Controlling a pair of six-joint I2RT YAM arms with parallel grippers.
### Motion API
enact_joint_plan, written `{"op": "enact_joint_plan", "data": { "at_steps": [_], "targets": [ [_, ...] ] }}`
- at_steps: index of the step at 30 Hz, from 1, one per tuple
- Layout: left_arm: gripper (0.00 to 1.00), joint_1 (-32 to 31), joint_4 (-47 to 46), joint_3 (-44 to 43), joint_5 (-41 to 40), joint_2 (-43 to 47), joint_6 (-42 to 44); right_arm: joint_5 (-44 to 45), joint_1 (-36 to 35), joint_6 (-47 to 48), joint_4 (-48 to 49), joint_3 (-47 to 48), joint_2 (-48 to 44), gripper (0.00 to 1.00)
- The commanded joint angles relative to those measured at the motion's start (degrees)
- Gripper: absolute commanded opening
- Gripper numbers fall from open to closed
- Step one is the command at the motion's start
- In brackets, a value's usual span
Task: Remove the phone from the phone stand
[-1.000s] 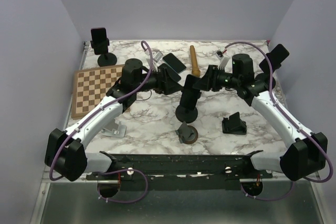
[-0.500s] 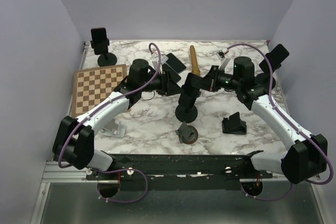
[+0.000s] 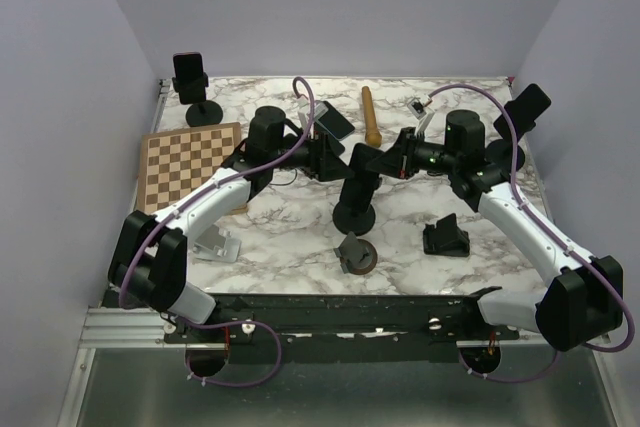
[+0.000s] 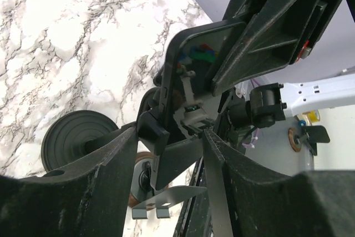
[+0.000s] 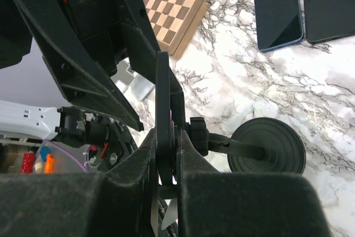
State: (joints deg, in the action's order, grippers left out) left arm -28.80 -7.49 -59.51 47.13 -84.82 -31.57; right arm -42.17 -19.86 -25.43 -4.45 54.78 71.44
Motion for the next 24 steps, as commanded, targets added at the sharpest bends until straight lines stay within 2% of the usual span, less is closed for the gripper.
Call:
{"op": "enact_joint_plan", "data": {
  "at_steps": [1,4,10,18,20,24],
  "targets": [
    [0.57,0.5,-3.5,-1.4,7.2,-1.4,2.3,-4.5,-0.2,2.2,1.5,-0.7,-1.3,0.01],
    [0.54,0.5,-2.8,-1.2,8.6,-1.2,3.3,-6.4,-0.2,1.9,3.2,-1.1,-1.4,0.01],
    [0.50,0.5,-7.9,0.2,16.6,-1.2,3.1,-8.9,0.1,4.9,3.9,-1.7,-1.4,0.01],
    [0.42,0.5,-6.6,-0.5,23.3,-3.3,6.0,-12.2,1.5,8.5,2.8,-0.1,-1.3,0.01],
    [0.42,0.5,-5.5,-0.9,24.4,-3.7,7.2,-12.2,1.7,8.8,3.1,0.1,-1.3,0.01],
    [0.50,0.5,-3.9,-1.5,25.7,-4.9,8.3,-13.2,1.9,8.5,3.8,0.4,0.0,0.01]
  ]
}}
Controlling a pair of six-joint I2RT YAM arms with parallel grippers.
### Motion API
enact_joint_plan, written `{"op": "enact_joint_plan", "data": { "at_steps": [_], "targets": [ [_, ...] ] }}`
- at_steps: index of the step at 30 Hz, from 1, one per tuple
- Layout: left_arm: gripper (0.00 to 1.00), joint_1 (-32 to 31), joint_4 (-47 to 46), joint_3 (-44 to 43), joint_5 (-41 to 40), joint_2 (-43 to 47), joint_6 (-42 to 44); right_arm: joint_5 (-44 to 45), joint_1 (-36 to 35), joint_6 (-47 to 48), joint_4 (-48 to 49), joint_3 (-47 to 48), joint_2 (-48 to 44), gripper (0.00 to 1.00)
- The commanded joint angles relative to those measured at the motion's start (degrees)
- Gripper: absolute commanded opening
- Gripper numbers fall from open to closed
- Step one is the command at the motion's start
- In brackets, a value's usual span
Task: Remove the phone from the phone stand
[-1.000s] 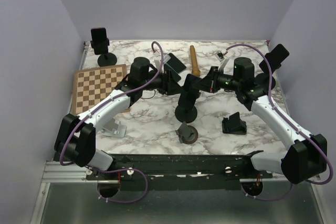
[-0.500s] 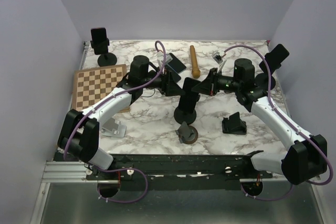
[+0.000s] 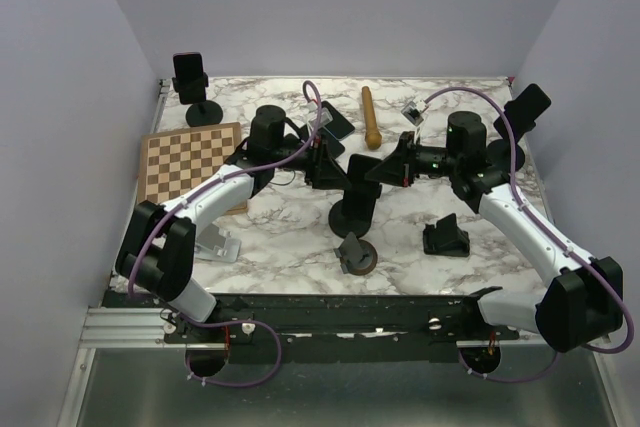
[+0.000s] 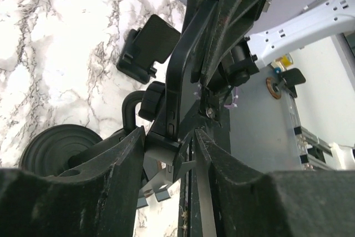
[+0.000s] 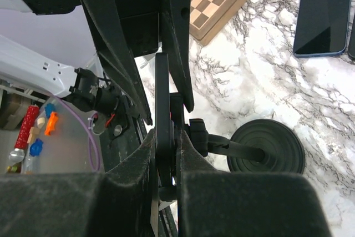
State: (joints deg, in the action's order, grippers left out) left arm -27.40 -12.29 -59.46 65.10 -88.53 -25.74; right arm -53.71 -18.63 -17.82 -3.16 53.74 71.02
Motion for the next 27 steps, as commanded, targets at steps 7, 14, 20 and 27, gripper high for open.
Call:
{"op": "enact_joint_plan", "data": {
  "at_steps": [7,14,20,27],
  "targets": [
    [0.42,-0.9,3.0,-1.6,6.5,-0.5,4.3,9.8,0.7,-4.4,-1.0,3.4,0.7,0.34],
    [0.52,-0.9,4.0,-1.3,2.8,2.0,4.6,26.8,-0.1,-9.0,-19.0,9.7,-0.3,0.96],
    [0.82,-0.9,9.8,-3.0,-0.4,4.9,7.8,42.2,-8.8,-11.6,-28.4,17.4,-1.9,1.00],
    [0.90,2.4,16.3,-3.4,-13.9,14.5,11.3,75.3,-26.8,-20.4,-44.0,29.6,6.6,1.00]
  ]
}}
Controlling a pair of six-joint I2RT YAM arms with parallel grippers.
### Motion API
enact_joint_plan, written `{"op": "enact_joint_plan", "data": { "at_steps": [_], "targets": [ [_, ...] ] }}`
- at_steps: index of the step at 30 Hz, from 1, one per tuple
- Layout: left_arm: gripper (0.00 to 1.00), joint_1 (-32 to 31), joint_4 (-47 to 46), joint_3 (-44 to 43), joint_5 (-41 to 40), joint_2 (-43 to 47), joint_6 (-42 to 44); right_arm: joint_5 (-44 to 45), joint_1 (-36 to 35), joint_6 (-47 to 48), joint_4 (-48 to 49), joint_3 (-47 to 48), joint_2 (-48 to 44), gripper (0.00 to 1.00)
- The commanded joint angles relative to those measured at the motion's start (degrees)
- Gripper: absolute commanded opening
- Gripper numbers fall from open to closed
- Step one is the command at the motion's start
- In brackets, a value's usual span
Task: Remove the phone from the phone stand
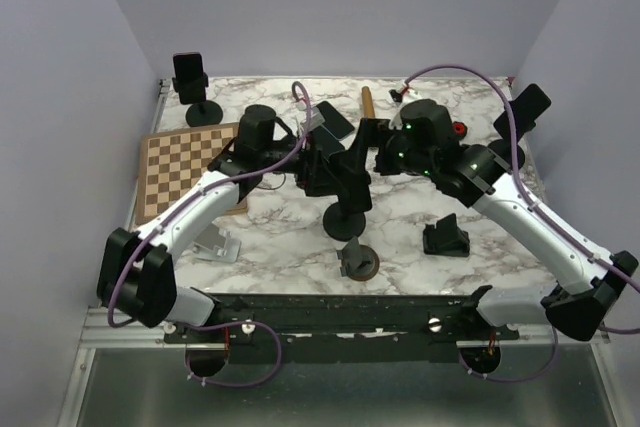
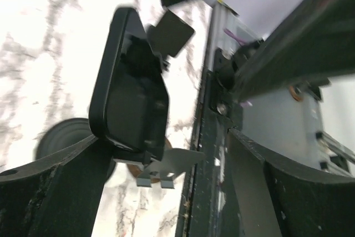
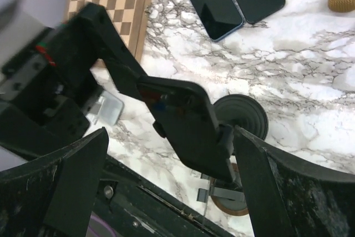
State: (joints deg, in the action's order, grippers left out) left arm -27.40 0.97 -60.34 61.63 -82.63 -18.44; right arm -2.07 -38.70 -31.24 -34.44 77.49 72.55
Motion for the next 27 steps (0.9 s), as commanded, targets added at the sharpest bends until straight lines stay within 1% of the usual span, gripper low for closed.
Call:
{"op": "enact_joint_plan", "data": {
  "at_steps": [1,3,5,7,11,14,20,23,25,27],
  "targets": [
    [0.90,3.0,4.1,-2.5,-14.5,10.6,4.6,27.5,-9.0,-8.3,-14.9,7.4,6.6,1.00],
    [0.91,4.2,5.6,-1.7,-24.5,14.5,4.6,34.1,-12.8,-10.9,-18.8,11.3,10.0,1.00],
    [0.94,4.7,6.7,-0.8,-34.8,18.3,5.3,38.8,-15.7,-12.6,-21.6,14.5,13.3,1.00],
    [0.95,5.0,7.7,-0.4,-40.6,20.7,5.3,40.5,-16.9,-12.5,-21.8,16.1,15.4,1.00],
    [0.95,5.1,8.8,-0.1,-47.9,23.0,5.7,38.6,-18.0,-8.7,-17.4,16.1,16.8,1.00],
    [0.95,5.4,9.6,-0.6,-49.1,23.1,5.6,38.5,-18.0,-7.5,-16.6,16.7,18.5,1.00],
    [0.94,5.4,9.6,-1.1,-46.1,22.3,4.2,42.3,-18.7,-7.6,-19.2,20.5,22.8,1.00],
    [0.94,5.4,9.5,-1.1,-44.9,21.8,3.2,42.3,-18.7,-6.9,-19.9,22.1,24.5,0.91],
    [0.94,5.4,9.4,-1.2,-44.6,21.5,3.0,43.1,-18.9,-7.2,-21.1,23.0,25.1,0.89],
    [0.94,5.4,9.5,-1.2,-44.5,21.2,2.9,43.8,-19.1,-7.5,-21.6,23.0,24.9,0.89]
  ]
}}
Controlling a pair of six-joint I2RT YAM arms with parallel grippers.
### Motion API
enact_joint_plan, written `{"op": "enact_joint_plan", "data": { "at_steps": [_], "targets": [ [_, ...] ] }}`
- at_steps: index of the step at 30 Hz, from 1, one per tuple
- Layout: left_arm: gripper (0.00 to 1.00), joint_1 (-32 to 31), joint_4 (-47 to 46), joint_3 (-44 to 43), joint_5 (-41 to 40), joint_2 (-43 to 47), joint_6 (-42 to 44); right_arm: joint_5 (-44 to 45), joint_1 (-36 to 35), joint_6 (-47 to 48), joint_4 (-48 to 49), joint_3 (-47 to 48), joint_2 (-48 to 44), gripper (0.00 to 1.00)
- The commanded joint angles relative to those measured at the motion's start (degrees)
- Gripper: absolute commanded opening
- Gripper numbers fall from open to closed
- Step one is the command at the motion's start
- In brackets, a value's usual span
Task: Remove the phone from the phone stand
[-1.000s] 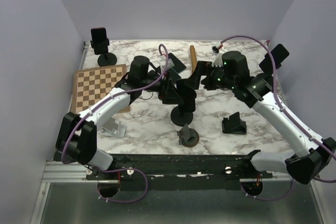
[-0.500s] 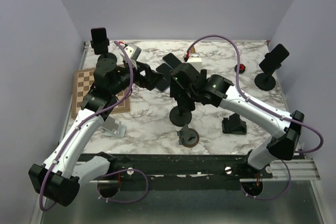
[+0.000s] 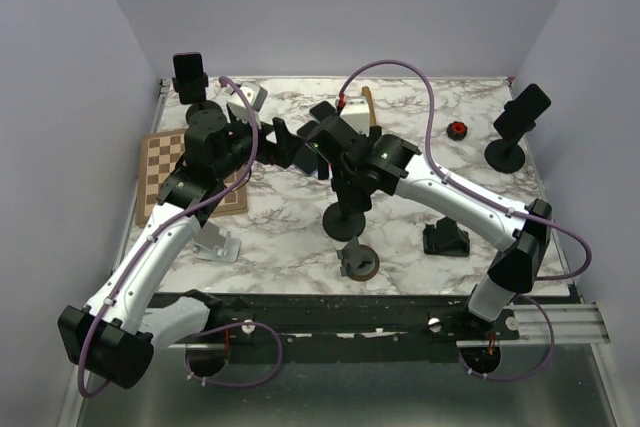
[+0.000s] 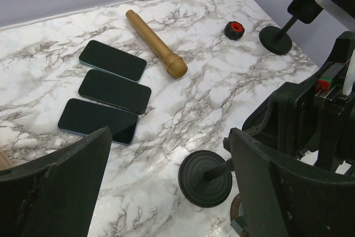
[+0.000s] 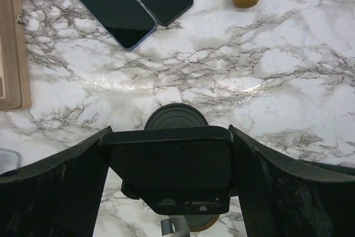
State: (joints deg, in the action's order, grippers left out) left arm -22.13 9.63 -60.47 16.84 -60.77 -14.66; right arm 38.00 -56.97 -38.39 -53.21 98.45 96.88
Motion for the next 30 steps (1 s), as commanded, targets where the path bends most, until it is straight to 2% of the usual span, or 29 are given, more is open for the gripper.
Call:
{"op": "enact_joint_plan", "data": {
  "at_steps": [1,7,9,10,13,15,20,21,26,28,30],
  "targets": [
    [0.94,0.1,0.8,-1.1,0.3,-0.8,-0.9,3.9,-0.8,-0.5,-3.1,1.9,0.4,0.89],
    [0.94,0.1,0.6,-1.1,1.3,-1.5,-1.4,3.6,-0.8,-0.2,-2.6,-0.8,-2.1,0.89],
    [0.94,0.2,0.6,-1.2,1.8,-1.8,-1.5,3.5,-0.8,0.4,-1.2,-2.3,-3.4,0.84],
    [0.94,0.1,0.6,-1.2,2.2,-2.0,-1.6,3.4,-0.8,0.9,-0.1,-3.1,-3.9,0.79],
    [0.93,0.2,0.3,-1.3,3.8,-2.8,-1.6,2.8,-0.8,2.2,3.2,-5.6,-5.5,0.51],
    [0.91,0.1,-0.4,-1.3,5.9,-3.5,-2.0,2.5,-0.7,2.4,4.7,-6.6,-6.4,0.37],
    [0.79,0.0,-4.9,-0.1,14.5,-5.4,-3.6,-4.3,4.4,6.0,10.4,-9.8,-9.5,0.03],
    [0.75,0.0,-6.3,0.3,16.4,-6.0,-4.2,-6.4,5.9,6.6,11.7,-10.8,-10.5,0.01],
    [0.63,-0.1,-12.0,0.5,27.3,-10.8,-7.9,-19.9,13.9,11.0,20.2,-17.9,-16.8,0.01],
    [0.58,-0.9,-14.0,0.6,30.8,-12.6,-8.9,-21.5,15.5,11.1,20.6,-18.8,-18.0,0.01],
    [0.57,-2.5,-15.2,0.7,32.3,-14.0,-9.4,-22.7,16.4,11.6,20.5,-19.1,-18.6,0.01]
  ]
}}
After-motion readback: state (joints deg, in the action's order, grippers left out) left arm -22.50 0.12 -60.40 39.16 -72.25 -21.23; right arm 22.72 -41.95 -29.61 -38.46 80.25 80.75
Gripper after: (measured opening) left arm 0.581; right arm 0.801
